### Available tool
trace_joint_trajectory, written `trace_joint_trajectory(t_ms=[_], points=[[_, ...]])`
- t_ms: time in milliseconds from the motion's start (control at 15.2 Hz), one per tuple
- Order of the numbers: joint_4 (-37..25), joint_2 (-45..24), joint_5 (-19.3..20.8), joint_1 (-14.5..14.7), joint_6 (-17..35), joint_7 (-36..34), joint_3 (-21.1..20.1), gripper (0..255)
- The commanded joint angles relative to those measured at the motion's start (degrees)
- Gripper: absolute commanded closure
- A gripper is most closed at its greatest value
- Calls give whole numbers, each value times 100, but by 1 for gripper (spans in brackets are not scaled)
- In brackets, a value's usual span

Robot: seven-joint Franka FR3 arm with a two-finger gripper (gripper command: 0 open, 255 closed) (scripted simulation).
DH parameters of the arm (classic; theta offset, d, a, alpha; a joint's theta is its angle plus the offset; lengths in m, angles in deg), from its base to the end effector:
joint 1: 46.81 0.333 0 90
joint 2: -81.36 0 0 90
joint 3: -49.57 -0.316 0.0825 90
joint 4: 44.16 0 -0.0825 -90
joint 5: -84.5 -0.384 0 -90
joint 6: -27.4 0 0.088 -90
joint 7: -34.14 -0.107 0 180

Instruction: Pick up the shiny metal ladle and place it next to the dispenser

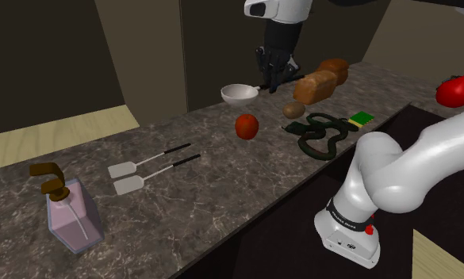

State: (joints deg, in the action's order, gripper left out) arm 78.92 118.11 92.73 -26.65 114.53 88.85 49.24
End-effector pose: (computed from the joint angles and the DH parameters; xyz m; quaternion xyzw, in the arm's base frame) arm 0.3279 0.1062 0.6379 0.7930 0.6048 -0.0150 0.0722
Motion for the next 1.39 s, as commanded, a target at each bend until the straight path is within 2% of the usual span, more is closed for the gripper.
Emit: trace_joint_trajectory(t_ms=[0,396,726,1320], points=[[-153,-217,-107,60,34,-234,-189,255],[-886,-1103,-322,215,103,-935,-753,255],[-1692,-1955,-353,333,79,-1521,-1198,255],[-3731,-3826,18,696,-290,-2597,-1905,255]])
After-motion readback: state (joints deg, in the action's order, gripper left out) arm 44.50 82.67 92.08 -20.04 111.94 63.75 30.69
